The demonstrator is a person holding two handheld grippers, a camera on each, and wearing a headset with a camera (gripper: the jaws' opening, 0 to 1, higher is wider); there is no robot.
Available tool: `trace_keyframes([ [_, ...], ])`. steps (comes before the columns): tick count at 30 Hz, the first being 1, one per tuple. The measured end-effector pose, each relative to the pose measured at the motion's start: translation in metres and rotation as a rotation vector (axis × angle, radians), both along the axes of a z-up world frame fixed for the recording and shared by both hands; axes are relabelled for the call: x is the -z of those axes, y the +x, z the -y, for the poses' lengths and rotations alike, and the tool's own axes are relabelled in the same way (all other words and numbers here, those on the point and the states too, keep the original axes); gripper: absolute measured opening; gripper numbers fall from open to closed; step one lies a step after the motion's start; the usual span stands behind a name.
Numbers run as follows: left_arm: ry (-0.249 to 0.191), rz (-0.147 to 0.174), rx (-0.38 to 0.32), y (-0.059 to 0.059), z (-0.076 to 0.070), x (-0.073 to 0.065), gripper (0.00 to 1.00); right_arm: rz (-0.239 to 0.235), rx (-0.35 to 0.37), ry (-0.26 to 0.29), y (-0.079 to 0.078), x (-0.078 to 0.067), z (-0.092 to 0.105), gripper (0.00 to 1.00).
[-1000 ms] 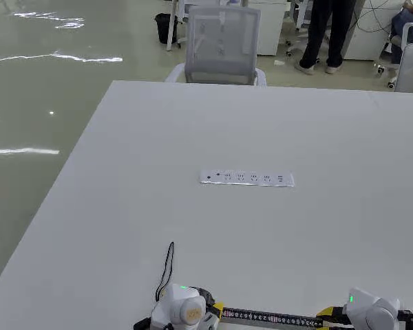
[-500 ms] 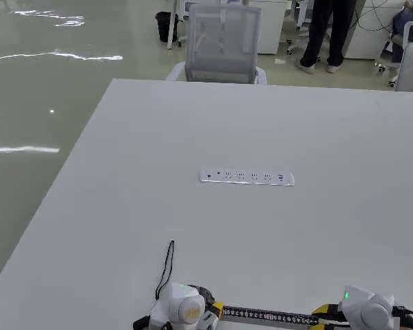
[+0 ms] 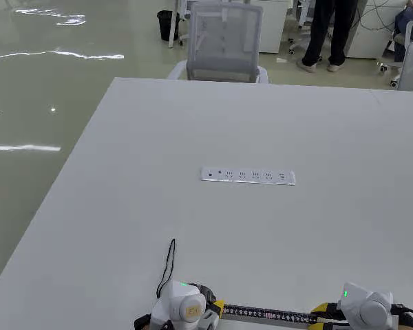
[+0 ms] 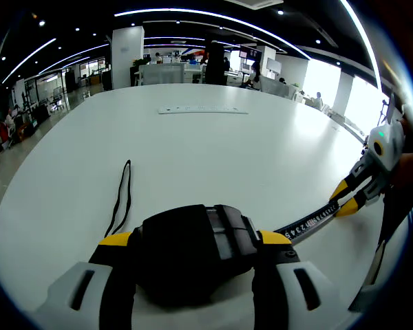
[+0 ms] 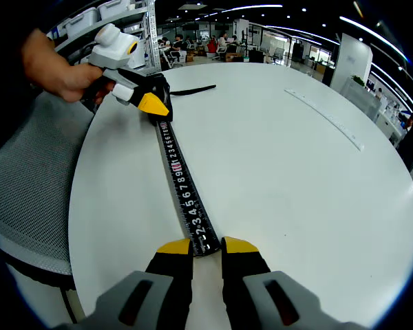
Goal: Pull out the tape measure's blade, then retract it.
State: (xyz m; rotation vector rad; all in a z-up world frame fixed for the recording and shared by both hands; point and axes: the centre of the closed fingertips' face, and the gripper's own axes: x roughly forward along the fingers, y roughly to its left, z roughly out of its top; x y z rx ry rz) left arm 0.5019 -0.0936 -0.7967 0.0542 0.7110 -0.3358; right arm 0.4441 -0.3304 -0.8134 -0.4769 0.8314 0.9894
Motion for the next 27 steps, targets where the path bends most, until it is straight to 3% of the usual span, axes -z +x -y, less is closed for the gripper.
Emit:
trace_keyframes([
  [27, -0.009, 0.003, 0.009, 0.000, 0.000, 0.000, 0.66, -0.003, -0.010, 0.012, 0.003, 0.000, -0.013, 0.15],
])
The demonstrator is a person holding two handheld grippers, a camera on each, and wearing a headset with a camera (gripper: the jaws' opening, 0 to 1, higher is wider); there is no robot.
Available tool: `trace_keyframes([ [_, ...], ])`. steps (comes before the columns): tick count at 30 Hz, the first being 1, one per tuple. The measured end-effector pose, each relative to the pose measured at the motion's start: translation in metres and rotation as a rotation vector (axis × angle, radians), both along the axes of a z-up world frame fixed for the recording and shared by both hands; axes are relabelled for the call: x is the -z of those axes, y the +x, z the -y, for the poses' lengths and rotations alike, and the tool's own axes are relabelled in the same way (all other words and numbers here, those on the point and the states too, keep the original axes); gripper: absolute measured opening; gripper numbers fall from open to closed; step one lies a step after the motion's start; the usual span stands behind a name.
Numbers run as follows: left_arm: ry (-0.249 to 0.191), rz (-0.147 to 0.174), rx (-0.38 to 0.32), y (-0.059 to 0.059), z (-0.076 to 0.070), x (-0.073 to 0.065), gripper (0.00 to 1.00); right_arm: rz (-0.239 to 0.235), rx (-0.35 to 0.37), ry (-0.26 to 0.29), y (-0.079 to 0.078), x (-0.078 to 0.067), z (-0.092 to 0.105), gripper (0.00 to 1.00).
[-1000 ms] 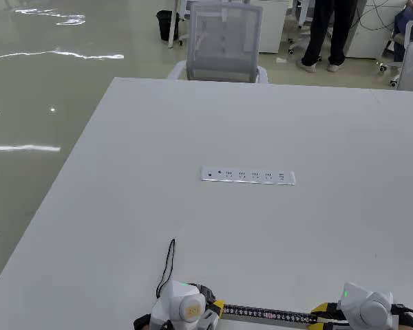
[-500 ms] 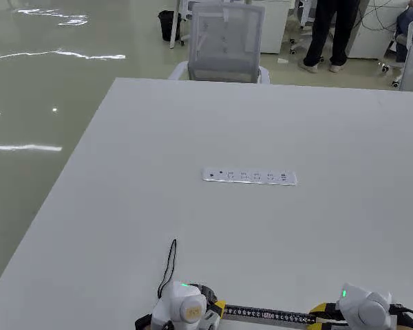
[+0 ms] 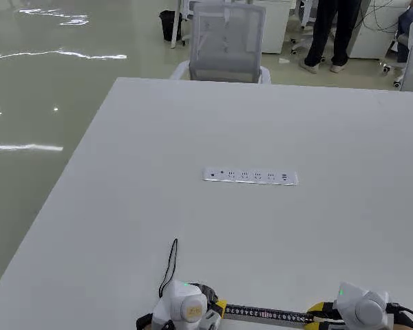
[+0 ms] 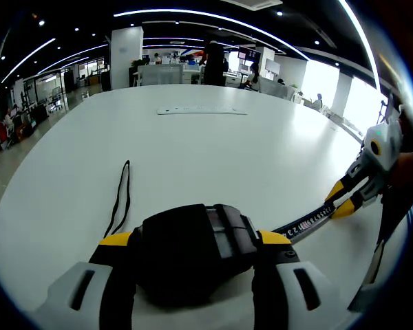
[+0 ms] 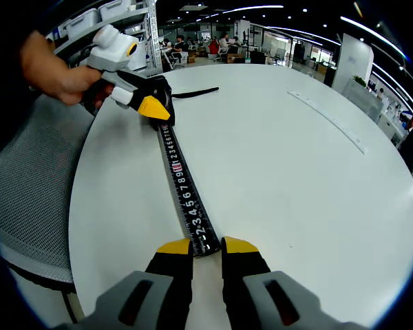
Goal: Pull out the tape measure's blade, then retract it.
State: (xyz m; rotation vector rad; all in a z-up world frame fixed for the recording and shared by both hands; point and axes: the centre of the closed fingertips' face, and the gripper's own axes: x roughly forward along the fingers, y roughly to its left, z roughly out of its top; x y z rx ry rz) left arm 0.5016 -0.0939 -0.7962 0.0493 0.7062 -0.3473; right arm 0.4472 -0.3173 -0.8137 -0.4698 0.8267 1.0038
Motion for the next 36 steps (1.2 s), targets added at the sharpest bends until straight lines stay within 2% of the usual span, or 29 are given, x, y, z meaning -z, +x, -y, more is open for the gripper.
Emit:
trace_keyframes([
  [36, -0.004, -0.001, 0.003, 0.000, 0.000, -0.001, 0.66, -0.002, -0.029, 0.008, 0.006, 0.000, -0.023, 0.15],
])
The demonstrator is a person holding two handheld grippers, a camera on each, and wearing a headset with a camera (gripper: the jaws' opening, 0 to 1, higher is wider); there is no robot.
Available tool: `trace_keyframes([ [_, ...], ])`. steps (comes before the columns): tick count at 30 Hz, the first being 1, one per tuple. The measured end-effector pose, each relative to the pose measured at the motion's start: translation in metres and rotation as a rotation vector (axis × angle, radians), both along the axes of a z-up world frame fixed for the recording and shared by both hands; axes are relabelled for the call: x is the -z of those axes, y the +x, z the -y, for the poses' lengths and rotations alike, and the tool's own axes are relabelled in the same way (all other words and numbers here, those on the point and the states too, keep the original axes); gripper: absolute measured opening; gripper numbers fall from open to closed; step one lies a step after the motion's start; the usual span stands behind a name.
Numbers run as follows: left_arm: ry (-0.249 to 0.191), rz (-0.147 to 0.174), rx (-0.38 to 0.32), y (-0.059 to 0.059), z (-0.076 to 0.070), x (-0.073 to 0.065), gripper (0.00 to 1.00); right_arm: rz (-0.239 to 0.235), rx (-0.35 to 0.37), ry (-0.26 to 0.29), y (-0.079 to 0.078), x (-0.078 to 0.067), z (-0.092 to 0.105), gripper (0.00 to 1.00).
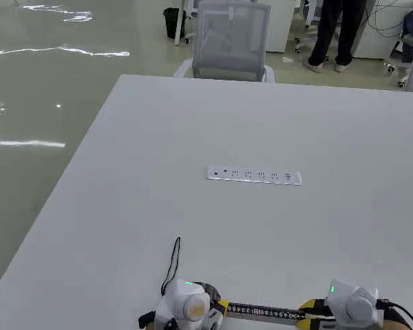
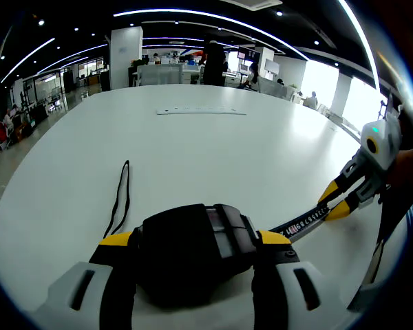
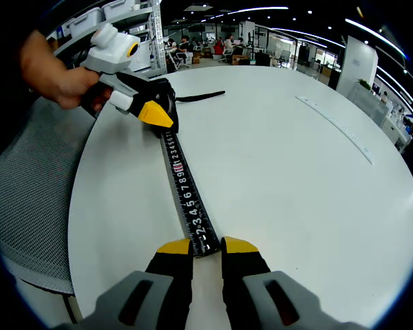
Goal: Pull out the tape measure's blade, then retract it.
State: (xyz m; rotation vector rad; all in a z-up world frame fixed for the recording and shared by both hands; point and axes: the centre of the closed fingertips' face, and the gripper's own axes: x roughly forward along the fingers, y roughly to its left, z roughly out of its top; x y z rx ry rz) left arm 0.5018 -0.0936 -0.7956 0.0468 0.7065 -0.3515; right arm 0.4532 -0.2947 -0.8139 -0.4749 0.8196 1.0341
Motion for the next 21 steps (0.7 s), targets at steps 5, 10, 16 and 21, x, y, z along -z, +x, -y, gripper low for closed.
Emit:
trace_keyframes([
  [5, 0.000, 0.001, -0.001, 0.000, 0.000, 0.001, 0.66, 0.000, -0.005, 0.002, 0.000, 0.000, -0.003, 0.15],
  [10, 0.000, 0.001, -0.001, 0.000, 0.000, 0.001, 0.66, -0.001, -0.003, 0.005, 0.002, 0.000, -0.005, 0.15],
  [16, 0.000, 0.002, 0.000, 0.000, 0.000, 0.001, 0.66, 0.001, -0.011, 0.006, 0.002, 0.000, -0.010, 0.15],
  [21, 0.001, 0.003, -0.002, 0.000, 0.000, 0.000, 0.66, 0.000, -0.018, 0.005, 0.002, -0.001, -0.014, 0.15],
])
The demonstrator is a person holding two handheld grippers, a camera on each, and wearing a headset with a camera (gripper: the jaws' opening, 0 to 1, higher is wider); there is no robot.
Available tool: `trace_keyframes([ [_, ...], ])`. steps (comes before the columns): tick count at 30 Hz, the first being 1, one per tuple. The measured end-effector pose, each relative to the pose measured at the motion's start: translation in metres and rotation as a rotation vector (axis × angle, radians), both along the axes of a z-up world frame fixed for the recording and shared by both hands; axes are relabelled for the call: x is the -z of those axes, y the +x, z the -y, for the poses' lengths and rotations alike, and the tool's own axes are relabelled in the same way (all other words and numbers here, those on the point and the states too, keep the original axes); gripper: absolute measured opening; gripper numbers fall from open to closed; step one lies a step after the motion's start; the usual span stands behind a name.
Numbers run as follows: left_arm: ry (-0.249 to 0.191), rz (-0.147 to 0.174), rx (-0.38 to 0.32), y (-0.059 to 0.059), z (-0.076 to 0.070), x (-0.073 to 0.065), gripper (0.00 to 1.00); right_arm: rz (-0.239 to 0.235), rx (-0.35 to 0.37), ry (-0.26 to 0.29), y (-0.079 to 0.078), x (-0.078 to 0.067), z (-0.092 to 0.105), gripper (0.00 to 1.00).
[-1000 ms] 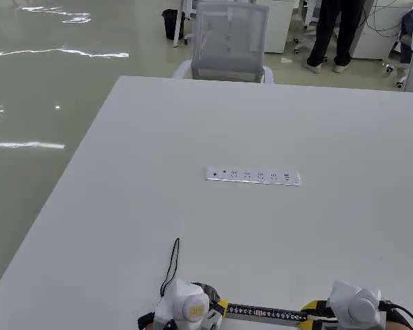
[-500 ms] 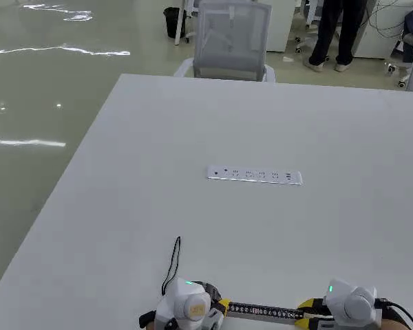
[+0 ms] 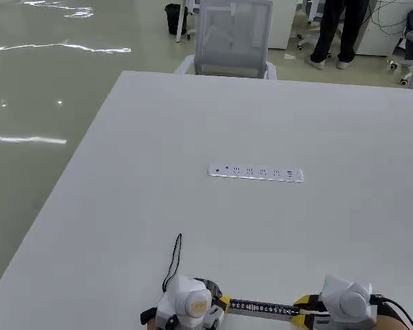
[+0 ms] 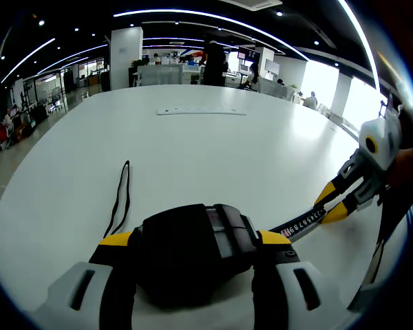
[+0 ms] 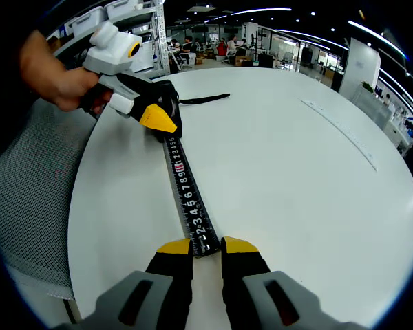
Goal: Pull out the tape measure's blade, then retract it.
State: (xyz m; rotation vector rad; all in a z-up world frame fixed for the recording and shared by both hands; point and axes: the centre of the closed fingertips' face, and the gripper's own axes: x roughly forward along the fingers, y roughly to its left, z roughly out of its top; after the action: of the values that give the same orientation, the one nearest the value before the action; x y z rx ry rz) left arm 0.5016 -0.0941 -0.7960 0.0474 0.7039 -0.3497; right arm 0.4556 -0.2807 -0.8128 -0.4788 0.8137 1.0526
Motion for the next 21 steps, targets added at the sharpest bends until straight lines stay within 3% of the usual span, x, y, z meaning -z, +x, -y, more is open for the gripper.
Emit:
trace_keyframes([
  [21, -0.001, 0.002, -0.002, 0.000, 0.000, 0.000, 0.66, 0.001, -0.012, 0.008, 0.002, 0.002, -0.012, 0.14],
])
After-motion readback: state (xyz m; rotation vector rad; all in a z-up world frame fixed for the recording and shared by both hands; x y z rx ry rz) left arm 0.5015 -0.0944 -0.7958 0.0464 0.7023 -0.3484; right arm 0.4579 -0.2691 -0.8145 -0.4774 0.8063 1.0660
